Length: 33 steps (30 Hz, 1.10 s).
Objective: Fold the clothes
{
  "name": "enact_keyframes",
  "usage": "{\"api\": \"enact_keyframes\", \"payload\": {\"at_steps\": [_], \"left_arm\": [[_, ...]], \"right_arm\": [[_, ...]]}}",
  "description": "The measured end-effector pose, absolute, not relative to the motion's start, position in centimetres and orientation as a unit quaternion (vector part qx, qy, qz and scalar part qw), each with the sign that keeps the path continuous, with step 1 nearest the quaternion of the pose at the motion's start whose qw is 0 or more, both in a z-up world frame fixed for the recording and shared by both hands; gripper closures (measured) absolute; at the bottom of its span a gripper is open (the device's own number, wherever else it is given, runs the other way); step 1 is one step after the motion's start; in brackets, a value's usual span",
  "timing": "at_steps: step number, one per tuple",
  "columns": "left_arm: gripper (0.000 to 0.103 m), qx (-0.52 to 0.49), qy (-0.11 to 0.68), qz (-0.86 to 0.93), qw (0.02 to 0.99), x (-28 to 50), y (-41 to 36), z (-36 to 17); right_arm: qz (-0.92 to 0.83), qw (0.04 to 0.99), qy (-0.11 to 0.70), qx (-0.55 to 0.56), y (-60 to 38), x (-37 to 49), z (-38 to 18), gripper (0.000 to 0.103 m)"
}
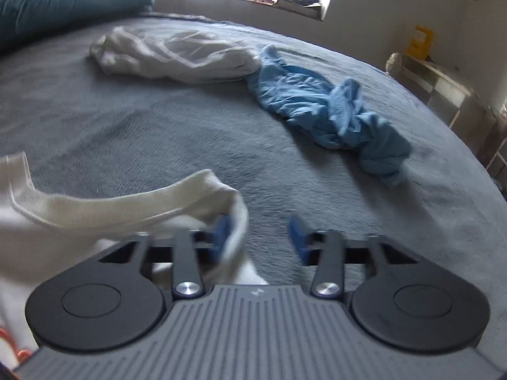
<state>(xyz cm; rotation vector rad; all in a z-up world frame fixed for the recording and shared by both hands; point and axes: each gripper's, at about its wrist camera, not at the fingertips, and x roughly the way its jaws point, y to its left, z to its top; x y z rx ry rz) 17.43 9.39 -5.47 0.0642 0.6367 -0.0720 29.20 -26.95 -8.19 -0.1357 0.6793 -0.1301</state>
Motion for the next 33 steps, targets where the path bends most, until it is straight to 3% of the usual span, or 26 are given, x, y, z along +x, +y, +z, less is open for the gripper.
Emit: {"api": "enact_keyframes", "payload": {"at_steps": [5, 7, 8, 15, 22, 27, 30, 32, 33], "left_arm": [[0.021, 0.019, 0.298, -0.061, 0.952, 11.8, 10.4, -1.2], [0.011, 0.019, 0.285, -0.086, 0.955, 8.0, 10.4, 0.5], [0.010, 0.016, 0.281, -0.099, 0.954, 6.2, 10.3, 1.2], [0.008, -0.004, 0.288, -0.185, 0.939, -5.7, 9.5, 3.9], [0.009, -0.047, 0.344, -0.237, 0.907, -10.3, 8.3, 0.2], [0.018, -0.114, 0.385, -0.219, 0.889, -9.6, 8.5, -3.1], [0.021, -0.132, 0.391, -0.214, 0.885, -9.9, 8.8, -4.4], [0.022, -0.126, 0.384, -0.210, 0.890, -10.9, 8.5, -4.5], [0.022, -0.123, 0.379, -0.210, 0.893, -11.3, 8.3, -4.4]], "right_arm": [[-0.011, 0.949, 0.313, 0.018, -31.3, 22.0, -2.1, 0.036], [0.038, 0.948, 0.314, 0.040, -31.9, 17.2, -0.7, 0.033], [0.064, 0.946, 0.314, 0.049, -32.1, 14.8, 0.0, 0.032], [0.222, 0.934, 0.278, 0.009, -28.8, -5.7, -1.2, 0.031], [0.324, 0.915, 0.199, -0.138, -19.6, -20.0, -4.2, 0.031], [0.366, 0.844, 0.151, -0.361, -14.1, -24.6, -7.6, 0.031], [0.380, 0.811, 0.139, -0.422, -11.8, -25.8, -9.7, 0.032], [0.361, 0.816, 0.138, -0.429, -11.1, -25.2, -10.8, 0.036], [0.355, 0.827, 0.147, -0.412, -11.2, -24.6, -10.7, 0.048]]}}
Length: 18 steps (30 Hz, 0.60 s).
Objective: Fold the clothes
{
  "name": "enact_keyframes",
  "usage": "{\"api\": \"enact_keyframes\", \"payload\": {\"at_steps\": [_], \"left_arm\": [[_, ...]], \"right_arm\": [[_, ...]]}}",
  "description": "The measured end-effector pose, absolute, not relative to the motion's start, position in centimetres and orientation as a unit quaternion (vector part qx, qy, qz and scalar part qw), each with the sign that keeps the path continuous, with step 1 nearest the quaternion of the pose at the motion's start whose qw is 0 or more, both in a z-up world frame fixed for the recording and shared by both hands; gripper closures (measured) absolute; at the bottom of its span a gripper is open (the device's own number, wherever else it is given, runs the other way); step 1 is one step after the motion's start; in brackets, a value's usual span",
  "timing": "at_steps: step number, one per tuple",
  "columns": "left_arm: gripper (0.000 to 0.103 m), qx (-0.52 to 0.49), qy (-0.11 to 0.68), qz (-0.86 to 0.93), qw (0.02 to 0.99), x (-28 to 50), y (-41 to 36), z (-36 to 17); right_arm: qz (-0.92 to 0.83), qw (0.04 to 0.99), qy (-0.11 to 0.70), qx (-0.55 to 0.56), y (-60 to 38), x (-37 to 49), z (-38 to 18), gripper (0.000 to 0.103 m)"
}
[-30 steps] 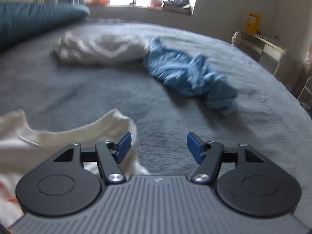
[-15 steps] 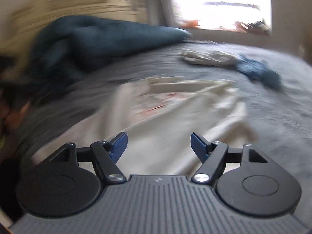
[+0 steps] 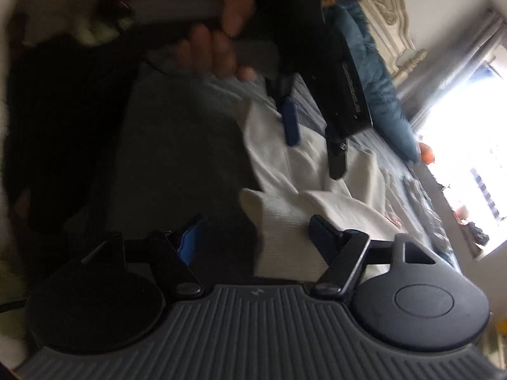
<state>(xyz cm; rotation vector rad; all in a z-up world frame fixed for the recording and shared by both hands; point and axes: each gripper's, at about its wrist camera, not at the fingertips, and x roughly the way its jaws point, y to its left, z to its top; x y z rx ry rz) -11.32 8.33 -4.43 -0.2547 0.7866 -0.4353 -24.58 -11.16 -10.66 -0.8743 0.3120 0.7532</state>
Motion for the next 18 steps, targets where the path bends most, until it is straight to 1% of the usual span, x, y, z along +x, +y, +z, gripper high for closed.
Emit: {"api": "enact_keyframes", "payload": {"at_steps": [1, 2, 3, 7, 11, 15, 17, 18], "left_arm": [[0.021, -0.119, 0.374, -0.211, 0.895, -11.5, 8.2, -4.3], [0.021, -0.118, 0.372, -0.213, 0.896, -11.6, 8.0, -4.2], [0.021, -0.117, 0.371, -0.214, 0.896, -11.6, 7.8, -4.1], [0.021, -0.121, 0.382, -0.223, 0.888, -10.6, 6.7, -4.5], [0.022, -0.111, 0.393, -0.224, 0.885, -9.5, 4.9, -5.0], [0.022, -0.095, 0.394, -0.225, 0.886, -9.0, 3.0, -5.4], [0.022, -0.078, 0.394, -0.223, 0.889, -8.8, 1.9, -5.7], [0.027, -0.067, 0.392, -0.219, 0.891, -8.8, 1.4, -5.8]], "right_arm": [[0.349, 0.837, 0.157, -0.391, -11.3, -23.9, -10.5, 0.057], [0.336, 0.853, 0.166, -0.362, -11.8, -23.3, -9.8, 0.090], [0.321, 0.870, 0.175, -0.331, -12.3, -22.7, -9.1, 0.093], [0.263, 0.927, 0.155, -0.216, -17.0, -21.6, -5.4, 0.095], [0.164, 0.972, 0.128, -0.113, -24.2, -20.8, -1.7, 0.095], [0.027, 0.993, 0.102, -0.061, -31.8, -20.6, 0.4, 0.096], [-0.043, 0.994, 0.094, -0.045, -35.1, -20.9, 0.2, 0.096], [-0.081, 0.991, 0.091, -0.053, -36.2, -21.0, -0.1, 0.096]]}}
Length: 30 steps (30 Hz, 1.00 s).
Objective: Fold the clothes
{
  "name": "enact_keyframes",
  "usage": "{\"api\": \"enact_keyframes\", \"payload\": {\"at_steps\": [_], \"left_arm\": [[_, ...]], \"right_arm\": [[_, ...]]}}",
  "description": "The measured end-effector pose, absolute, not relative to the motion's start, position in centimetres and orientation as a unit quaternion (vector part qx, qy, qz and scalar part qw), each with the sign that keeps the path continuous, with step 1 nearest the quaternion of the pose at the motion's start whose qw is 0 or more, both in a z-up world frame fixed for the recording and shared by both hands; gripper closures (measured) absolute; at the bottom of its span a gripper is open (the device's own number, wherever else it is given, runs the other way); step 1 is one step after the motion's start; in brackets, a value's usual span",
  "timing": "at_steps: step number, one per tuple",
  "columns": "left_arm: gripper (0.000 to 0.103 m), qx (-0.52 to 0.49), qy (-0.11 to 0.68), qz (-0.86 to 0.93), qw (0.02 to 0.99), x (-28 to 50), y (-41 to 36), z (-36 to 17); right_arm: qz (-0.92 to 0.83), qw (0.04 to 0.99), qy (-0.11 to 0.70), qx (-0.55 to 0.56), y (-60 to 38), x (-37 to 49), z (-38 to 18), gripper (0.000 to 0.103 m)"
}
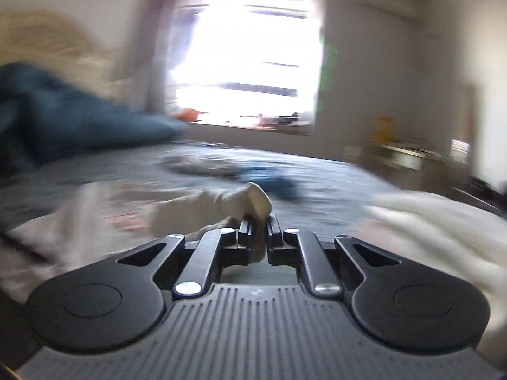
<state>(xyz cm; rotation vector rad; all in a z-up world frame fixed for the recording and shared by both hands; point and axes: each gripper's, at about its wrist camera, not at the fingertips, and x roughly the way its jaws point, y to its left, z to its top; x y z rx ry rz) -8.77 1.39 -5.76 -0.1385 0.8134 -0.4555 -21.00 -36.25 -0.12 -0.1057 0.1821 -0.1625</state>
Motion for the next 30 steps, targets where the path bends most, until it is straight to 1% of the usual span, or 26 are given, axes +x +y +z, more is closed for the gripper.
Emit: {"api": "enact_keyframes", "payload": {"at_steps": [1, 2, 3, 4, 6, 9, 12, 16, 18, 20, 21, 22, 23, 24, 25, 28, 30], "left_arm": [[0.038, -0.055, 0.389, -0.216, 0.894, -8.7, 0.9, -5.9], [0.044, -0.044, 0.387, -0.213, 0.896, -8.7, 0.5, -6.0], [0.056, -0.040, 0.387, -0.211, 0.897, -8.6, 0.2, -6.2], [0.074, -0.043, 0.387, -0.209, 0.897, -8.4, 0.1, -6.2], [0.092, -0.063, 0.390, -0.208, 0.895, -8.1, 0.3, -6.2], [0.097, -0.103, 0.383, -0.210, 0.894, -8.0, 1.5, -5.4], [0.098, -0.157, 0.347, -0.220, 0.898, -9.0, 4.3, -3.1], [0.099, -0.214, 0.270, -0.186, 0.920, -10.3, 10.5, 1.0], [0.099, -0.220, 0.239, -0.137, 0.936, -10.6, 14.0, 2.4], [0.098, -0.222, 0.238, -0.081, 0.942, -10.6, 17.5, 2.7], [0.094, -0.223, 0.238, -0.053, 0.944, -10.5, 19.3, 2.9], [0.077, -0.227, 0.257, -0.022, 0.939, -10.3, 20.8, 2.4], [0.063, -0.231, 0.276, 0.009, 0.933, -10.1, 22.3, 1.8], [0.037, -0.232, 0.293, 0.049, 0.926, -10.3, 23.3, 1.3], [0.034, -0.221, 0.300, 0.076, 0.925, -10.9, 23.9, 0.8], [0.031, -0.190, 0.290, 0.067, 0.936, -13.6, 23.9, 0.1], [0.030, -0.183, 0.283, 0.051, 0.940, -15.2, 23.2, 0.1]], "right_arm": [[-0.116, 0.987, 0.092, -0.064, -37.3, -21.3, -0.6, 0.096], [-0.139, 0.983, 0.097, -0.071, -38.2, -21.3, -1.2, 0.096], [-0.151, 0.980, 0.104, -0.071, -38.8, -21.2, -1.8, 0.096], [-0.157, 0.979, 0.112, -0.065, -39.1, -21.1, -2.5, 0.096], [-0.165, 0.976, 0.128, -0.056, -39.4, -21.0, -3.9, 0.096], [-0.167, 0.974, 0.147, -0.046, -38.6, -20.7, -5.7, 0.096], [-0.152, 0.977, 0.147, -0.025, -38.5, -21.3, -5.7, 0.095], [-0.145, 0.978, 0.147, -0.020, -38.9, -21.7, -6.1, 0.095], [-0.138, 0.979, 0.152, -0.004, -39.1, -21.5, -6.5, 0.095], [-0.132, 0.979, 0.158, 0.009, -39.3, -21.3, -6.8, 0.095], [-0.130, 0.978, 0.160, 0.015, -39.2, -21.2, -6.9, 0.094], [-0.128, 0.978, 0.162, 0.021, -39.1, -21.3, -7.0, 0.094], [-0.124, 0.978, 0.166, 0.028, -39.1, -21.3, -7.0, 0.094], [-0.119, 0.978, 0.169, 0.036, -39.1, -21.2, -7.1, 0.094], [-0.114, 0.977, 0.174, 0.046, -39.0, -21.3, -7.1, 0.093], [-0.092, 0.975, 0.187, 0.080, -38.9, -21.8, -7.1, 0.088], [-0.066, 0.970, 0.200, 0.121, -39.2, -22.1, -7.1, 0.082]]}}
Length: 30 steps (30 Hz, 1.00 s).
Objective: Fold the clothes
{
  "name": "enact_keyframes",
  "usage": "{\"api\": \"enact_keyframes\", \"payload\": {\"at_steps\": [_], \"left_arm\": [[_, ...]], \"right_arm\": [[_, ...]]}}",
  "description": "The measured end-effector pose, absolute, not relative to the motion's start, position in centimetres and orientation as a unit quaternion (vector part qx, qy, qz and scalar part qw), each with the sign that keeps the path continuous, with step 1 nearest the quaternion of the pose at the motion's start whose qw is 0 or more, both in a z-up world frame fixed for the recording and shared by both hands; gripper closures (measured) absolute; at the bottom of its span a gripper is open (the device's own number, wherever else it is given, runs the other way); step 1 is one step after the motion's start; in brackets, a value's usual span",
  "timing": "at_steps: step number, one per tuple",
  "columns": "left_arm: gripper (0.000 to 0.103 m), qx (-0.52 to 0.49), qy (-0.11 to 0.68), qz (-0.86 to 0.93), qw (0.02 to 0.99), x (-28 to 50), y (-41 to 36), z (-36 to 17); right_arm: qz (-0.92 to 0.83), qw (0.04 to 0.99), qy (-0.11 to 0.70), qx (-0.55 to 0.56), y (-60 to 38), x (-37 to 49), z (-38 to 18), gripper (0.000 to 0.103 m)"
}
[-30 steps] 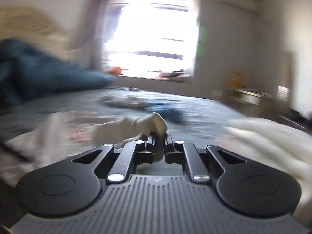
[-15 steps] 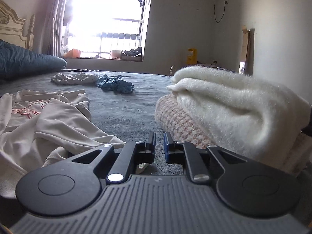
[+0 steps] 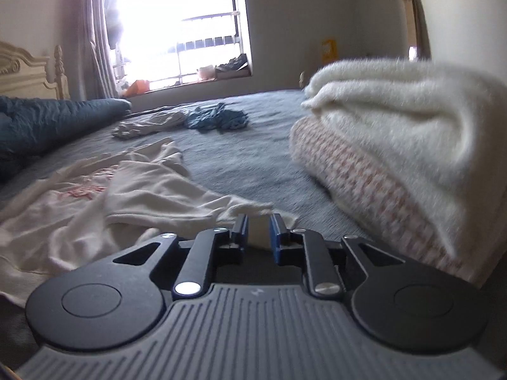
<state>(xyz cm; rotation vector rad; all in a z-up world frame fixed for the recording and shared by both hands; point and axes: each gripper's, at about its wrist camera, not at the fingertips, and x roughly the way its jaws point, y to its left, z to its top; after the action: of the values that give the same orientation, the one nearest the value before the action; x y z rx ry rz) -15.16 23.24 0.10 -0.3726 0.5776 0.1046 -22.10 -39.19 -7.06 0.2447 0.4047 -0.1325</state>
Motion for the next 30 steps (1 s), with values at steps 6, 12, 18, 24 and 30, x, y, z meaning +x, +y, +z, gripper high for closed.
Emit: {"api": "enact_keyframes", "payload": {"at_steps": [6, 12, 18, 24, 30], "left_arm": [[0.014, -0.174, 0.323, -0.111, 0.924, -15.7, 18.9, -1.7], [0.047, -0.190, 0.406, -0.151, 0.881, -13.2, 15.6, -6.4], [0.067, -0.204, 0.397, -0.156, 0.881, -13.7, 15.1, -8.2], [0.096, -0.268, 0.398, -0.197, 0.855, -13.6, 16.1, -8.7], [0.097, -0.391, 0.321, -0.265, 0.821, -11.9, 18.5, -6.0]], "right_arm": [[0.023, 0.933, 0.251, 0.259, -39.8, -22.1, -7.4, 0.059], [0.049, 0.904, 0.299, 0.301, -39.2, -20.0, -8.1, 0.057], [0.057, 0.886, 0.340, 0.309, -39.5, -17.1, -9.9, 0.057], [0.118, 0.847, 0.364, 0.369, -40.0, -16.9, -11.3, 0.094], [0.204, 0.816, 0.316, 0.439, -39.0, -17.1, -8.8, 0.096]]}}
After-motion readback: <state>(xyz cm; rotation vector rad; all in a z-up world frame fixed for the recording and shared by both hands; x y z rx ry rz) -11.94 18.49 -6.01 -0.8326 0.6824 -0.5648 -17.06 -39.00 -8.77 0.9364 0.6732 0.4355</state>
